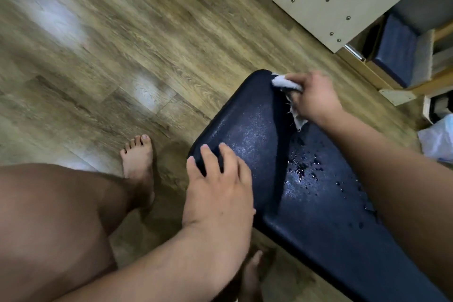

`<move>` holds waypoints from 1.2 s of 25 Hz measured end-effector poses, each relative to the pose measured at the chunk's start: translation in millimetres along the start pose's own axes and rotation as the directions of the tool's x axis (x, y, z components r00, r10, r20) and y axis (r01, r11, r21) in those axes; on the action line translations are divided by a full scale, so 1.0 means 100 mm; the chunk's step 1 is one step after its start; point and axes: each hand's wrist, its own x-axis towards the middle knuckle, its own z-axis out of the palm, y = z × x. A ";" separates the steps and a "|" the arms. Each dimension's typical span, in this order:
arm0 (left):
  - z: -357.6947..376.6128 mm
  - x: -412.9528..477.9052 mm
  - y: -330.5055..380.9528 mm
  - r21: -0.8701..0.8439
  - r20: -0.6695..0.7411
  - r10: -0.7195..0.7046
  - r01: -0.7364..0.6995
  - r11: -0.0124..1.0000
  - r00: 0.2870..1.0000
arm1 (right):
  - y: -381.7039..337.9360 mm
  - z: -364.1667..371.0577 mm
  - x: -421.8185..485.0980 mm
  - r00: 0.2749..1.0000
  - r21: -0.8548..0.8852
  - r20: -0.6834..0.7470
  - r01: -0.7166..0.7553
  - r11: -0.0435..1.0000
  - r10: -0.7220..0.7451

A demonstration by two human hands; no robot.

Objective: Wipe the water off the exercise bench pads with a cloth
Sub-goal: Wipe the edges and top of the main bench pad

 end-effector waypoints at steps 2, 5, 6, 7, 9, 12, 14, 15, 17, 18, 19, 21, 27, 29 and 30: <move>0.04 0.02 -0.15 0.110 -0.030 -0.089 0.092 0.990 0.996 | -0.02 0.02 0.02 0.993 0.056 -0.041 -0.110 0.992 0.113; 0.02 0.16 -0.31 0.181 -0.132 0.003 0.021 0.983 0.991 | -0.52 0.16 -0.78 0.996 0.127 -0.009 0.087 0.988 -0.086; 0.03 0.21 -0.36 0.187 -0.126 0.029 -0.005 0.982 0.992 | -0.67 0.16 -1.11 0.980 0.189 0.054 0.177 0.966 -0.191; 0.02 0.25 -0.41 0.173 -0.094 0.012 0.004 0.985 0.996 | -0.79 0.13 -1.38 0.947 0.255 0.118 0.261 0.931 -0.298; 0.06 0.28 -0.42 0.166 -0.078 0.038 -0.025 0.986 0.996 | -0.78 0.09 -1.52 0.881 0.316 0.182 0.368 0.874 -0.437; 0.15 0.33 -0.34 0.187 -0.051 0.130 -0.119 0.975 0.990 | -0.46 0.10 -0.94 0.961 0.161 0.067 0.255 0.954 -0.268; 0.22 0.39 -0.33 0.202 -0.073 0.195 -0.177 0.963 0.978 | -0.14 0.06 -0.36 1.000 0.051 0.016 0.013 0.999 -0.013; 0.24 0.41 -0.32 0.200 -0.065 0.207 -0.191 0.961 0.976 | -0.02 0.05 -0.16 0.994 0.048 -0.005 -0.105 0.993 0.105; 0.25 0.42 -0.32 0.195 -0.034 0.214 -0.203 0.959 0.976 | -0.03 0.06 -0.13 0.971 0.099 -0.066 -0.225 0.969 0.232; 0.24 0.44 -0.32 0.196 -0.027 0.211 -0.201 0.960 0.977 | -0.12 0.10 -0.31 0.972 0.123 -0.077 -0.210 0.970 0.220; 0.23 0.44 -0.33 0.198 -0.029 0.212 -0.203 0.959 0.977 | -0.28 0.14 -0.61 0.982 0.149 -0.083 -0.154 0.977 0.168; 0.21 0.46 -0.31 0.202 -0.028 0.210 -0.200 0.959 0.977 | -0.65 0.17 -1.34 0.999 0.209 -0.044 -0.010 0.978 0.020; 0.19 0.46 -0.28 0.235 -0.045 0.196 -0.181 0.955 0.979 | -0.43 0.17 -1.39 0.994 0.180 -0.018 0.111 0.977 -0.110; 0.17 0.45 -0.28 0.228 -0.044 0.189 -0.175 0.958 0.981 | -0.14 0.15 -0.80 0.996 0.096 -0.063 -0.053 0.994 0.059; 0.16 0.44 -0.27 0.224 -0.046 0.188 -0.173 0.959 0.981 | 0.04 0.14 -0.53 0.984 0.085 -0.066 -0.160 0.983 0.166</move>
